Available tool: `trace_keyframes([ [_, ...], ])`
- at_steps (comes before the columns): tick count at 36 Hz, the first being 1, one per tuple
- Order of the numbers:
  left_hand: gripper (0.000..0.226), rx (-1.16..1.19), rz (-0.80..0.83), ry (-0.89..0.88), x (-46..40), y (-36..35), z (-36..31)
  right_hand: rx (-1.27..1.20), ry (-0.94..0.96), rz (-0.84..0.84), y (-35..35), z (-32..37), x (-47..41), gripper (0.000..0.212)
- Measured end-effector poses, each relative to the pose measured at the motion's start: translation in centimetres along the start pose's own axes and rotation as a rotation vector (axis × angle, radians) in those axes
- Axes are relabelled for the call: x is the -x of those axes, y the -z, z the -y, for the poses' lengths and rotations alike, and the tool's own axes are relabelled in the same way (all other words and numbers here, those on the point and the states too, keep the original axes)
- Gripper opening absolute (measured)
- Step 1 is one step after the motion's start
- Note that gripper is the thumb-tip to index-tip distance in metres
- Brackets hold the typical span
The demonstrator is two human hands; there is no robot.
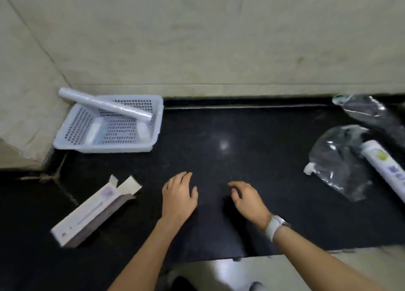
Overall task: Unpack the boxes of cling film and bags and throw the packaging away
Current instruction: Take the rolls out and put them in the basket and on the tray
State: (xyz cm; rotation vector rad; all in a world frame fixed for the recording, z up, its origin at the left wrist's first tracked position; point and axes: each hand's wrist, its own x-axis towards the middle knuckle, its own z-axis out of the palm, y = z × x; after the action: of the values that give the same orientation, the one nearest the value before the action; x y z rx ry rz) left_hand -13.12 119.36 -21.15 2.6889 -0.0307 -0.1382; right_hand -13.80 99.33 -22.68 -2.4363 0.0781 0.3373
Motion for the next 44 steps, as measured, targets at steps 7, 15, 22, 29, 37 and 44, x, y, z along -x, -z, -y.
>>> trace_keyframes([
  [7, 0.045, 0.051, 0.138, -0.266, -2.0, -7.6, -19.3, -0.105, -0.185, -0.254, 12.0, -14.3, 6.8, 0.028],
  [15, 0.044, 0.096, 0.311, -0.491, 0.8, -15.9, -39.1, -0.110, -0.406, -0.481, 22.9, -28.4, 13.6, 0.028],
  [22, 0.051, -0.105, 0.420, -0.720, 1.2, -22.6, -47.8, 0.093, -0.558, -0.471, 27.5, -36.8, 13.5, 0.040],
  [29, 0.067, -0.370, 0.619, -0.750, 0.8, -29.5, -48.4, 0.277, -0.574, -0.258, 27.4, -41.8, 10.9, 0.080],
  [37, 0.071, -0.403, 0.592, -0.764, 0.5, -31.8, -46.4, 0.177, -0.582, -0.255, 27.3, -42.8, 10.4, 0.077],
  [44, 0.029, 0.628, 0.676, -0.206, -1.9, -27.1, -49.4, -0.558, -0.456, -0.418, 27.8, -40.1, 12.7, 0.044],
])
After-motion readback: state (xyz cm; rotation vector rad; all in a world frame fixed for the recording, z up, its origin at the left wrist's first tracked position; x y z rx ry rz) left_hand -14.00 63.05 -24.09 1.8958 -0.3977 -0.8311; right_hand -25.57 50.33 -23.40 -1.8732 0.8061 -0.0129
